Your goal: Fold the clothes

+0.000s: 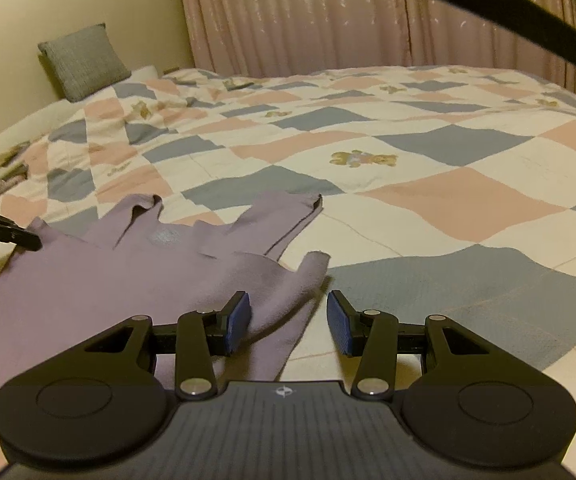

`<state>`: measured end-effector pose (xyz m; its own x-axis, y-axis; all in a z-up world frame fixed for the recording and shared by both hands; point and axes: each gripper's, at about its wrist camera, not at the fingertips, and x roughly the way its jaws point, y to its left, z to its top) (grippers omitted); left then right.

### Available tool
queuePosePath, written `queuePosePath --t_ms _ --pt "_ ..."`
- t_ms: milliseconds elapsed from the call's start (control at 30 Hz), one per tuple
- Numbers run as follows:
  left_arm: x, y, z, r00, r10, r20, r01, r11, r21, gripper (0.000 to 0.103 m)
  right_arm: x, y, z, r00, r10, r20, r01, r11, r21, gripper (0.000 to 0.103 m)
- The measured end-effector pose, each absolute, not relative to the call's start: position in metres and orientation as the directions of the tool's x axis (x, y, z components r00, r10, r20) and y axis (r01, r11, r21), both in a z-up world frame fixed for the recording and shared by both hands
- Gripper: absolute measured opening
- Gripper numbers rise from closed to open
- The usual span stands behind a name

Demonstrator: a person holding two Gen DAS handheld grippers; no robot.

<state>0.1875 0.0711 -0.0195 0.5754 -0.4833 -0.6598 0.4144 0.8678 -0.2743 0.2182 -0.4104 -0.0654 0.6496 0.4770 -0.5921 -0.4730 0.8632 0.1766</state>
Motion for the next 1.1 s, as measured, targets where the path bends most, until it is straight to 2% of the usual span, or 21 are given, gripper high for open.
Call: queuePosePath --t_ms 300,367,433,600,800,1100 --pt "0.186 0.072 -0.020 0.582 -0.471 -0.663 0.415 0.873 -0.256 0.001 0.229 -0.414 -0.063 0.641 0.517 -0.567 -0.468 0.849 0.245 0.046" --pt "0.185 0.072 -0.021 0.584 -0.472 -0.661 0.416 0.873 -0.256 0.001 0.229 -0.416 -0.064 0.634 0.526 -0.567 -0.460 0.846 0.270 0.036" --pt "0.183 0.074 -0.019 0.590 -0.476 -0.652 0.421 0.871 -0.255 0.001 0.229 -0.420 -0.066 0.631 0.530 -0.566 -0.443 0.845 0.298 0.008" --pt "0.179 0.079 -0.005 0.629 -0.490 -0.603 0.435 0.865 -0.249 0.001 0.223 -0.428 -0.054 0.665 0.528 -0.528 -0.433 0.849 0.304 0.004" --pt "0.213 0.078 0.012 0.671 -0.470 -0.573 0.430 0.877 -0.216 0.001 0.244 -0.428 -0.031 0.731 0.494 -0.471 -0.422 0.869 0.256 0.003" --pt "0.265 0.072 -0.011 0.656 -0.442 -0.612 0.409 0.889 -0.204 0.001 0.291 -0.418 -0.045 0.739 0.450 -0.501 -0.392 0.893 0.222 0.003"
